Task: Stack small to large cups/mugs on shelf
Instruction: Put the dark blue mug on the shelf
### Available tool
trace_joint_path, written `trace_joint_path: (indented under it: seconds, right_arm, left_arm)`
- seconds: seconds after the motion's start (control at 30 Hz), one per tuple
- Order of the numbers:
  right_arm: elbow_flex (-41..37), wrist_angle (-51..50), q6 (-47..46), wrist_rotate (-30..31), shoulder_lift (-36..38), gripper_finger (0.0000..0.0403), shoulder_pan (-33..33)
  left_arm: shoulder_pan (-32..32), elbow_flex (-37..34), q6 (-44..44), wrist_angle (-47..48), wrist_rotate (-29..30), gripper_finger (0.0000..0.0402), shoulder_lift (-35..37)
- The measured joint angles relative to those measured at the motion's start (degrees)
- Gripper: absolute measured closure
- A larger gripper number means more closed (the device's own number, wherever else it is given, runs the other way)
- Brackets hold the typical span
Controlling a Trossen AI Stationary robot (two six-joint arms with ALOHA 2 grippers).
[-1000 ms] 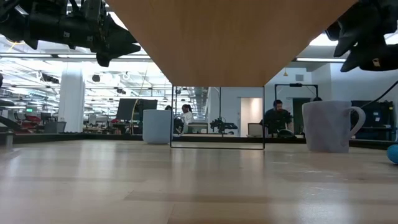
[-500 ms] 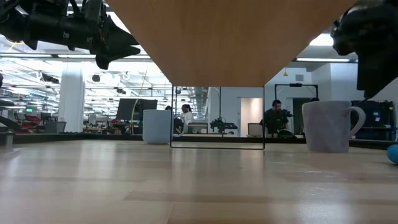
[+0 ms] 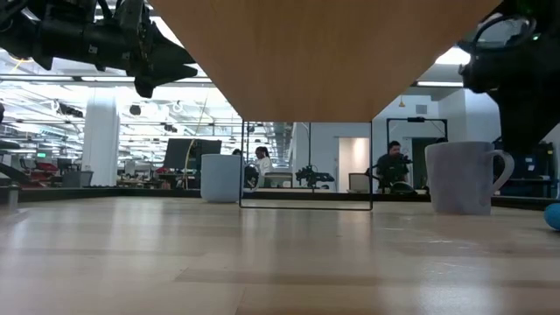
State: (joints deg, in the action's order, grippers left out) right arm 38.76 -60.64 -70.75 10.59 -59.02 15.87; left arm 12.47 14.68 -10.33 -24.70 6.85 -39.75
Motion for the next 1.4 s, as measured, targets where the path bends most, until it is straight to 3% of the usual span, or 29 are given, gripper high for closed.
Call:
trace_joint_path:
  seconds: [0.3,1.07,1.4]
  right_arm:
    - [0.0,3.32,1.05,-0.01,-4.1,0.0213,-1.91]
    - [0.0,5.81,8.27,0.12,-4.1,0.0217,-8.61]
    - [0.0,5.86,8.29,0.02,-4.1,0.0276,-8.58]
  left_arm:
    - [0.0,0.0,0.0,0.05,0.02,0.0239,0.0]
    - [0.0,0.0,0.17,1.93,0.02,0.0239,0.0]
    - [0.01,0.0,0.59,1.91,1.51,0.0239,0.0]
